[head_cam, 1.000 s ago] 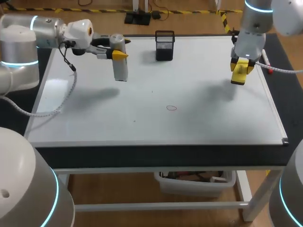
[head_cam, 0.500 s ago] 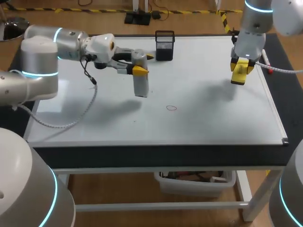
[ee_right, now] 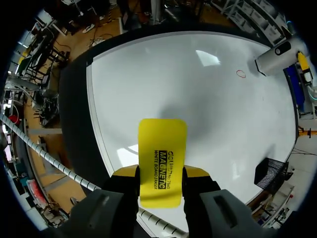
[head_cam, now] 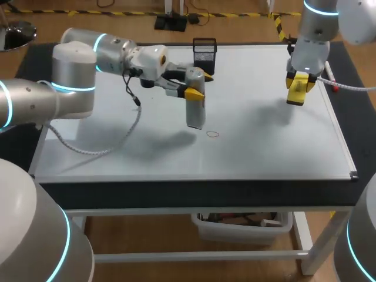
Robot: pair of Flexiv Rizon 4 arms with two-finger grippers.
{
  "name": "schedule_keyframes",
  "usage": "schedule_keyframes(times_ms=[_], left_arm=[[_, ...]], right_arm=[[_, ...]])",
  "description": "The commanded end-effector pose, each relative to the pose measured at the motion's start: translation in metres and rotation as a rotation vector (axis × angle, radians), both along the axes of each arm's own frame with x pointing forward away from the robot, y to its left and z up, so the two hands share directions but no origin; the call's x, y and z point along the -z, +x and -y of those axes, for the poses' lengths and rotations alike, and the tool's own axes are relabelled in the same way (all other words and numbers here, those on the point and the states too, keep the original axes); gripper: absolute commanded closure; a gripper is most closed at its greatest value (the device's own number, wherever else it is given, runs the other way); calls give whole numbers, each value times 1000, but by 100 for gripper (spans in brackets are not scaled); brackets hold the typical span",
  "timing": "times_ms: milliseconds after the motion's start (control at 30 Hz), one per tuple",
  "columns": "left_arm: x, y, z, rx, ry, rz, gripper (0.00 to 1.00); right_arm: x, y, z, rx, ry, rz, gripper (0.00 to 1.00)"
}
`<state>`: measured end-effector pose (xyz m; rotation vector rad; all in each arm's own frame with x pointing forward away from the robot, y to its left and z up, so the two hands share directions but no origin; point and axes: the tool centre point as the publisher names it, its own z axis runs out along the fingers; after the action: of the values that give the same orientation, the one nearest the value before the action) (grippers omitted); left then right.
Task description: Pick up the inspection probe, press it on each red-marked spot on the whiteboard one by one, put down the probe, pick up the eraser, and wipe off all the red marks.
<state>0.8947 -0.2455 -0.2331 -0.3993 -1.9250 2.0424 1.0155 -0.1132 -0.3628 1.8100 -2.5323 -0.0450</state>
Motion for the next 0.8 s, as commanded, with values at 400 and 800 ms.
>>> schedule_keyframes(times_ms=[400, 800], left_arm=[[18, -7, 37, 208, -22, -30, 100], [24, -6, 41, 232, -19, -38, 100]], right_arm=[[-1, 0, 1, -2, -2, 1, 100], [-1, 0, 1, -2, -2, 1, 100]])
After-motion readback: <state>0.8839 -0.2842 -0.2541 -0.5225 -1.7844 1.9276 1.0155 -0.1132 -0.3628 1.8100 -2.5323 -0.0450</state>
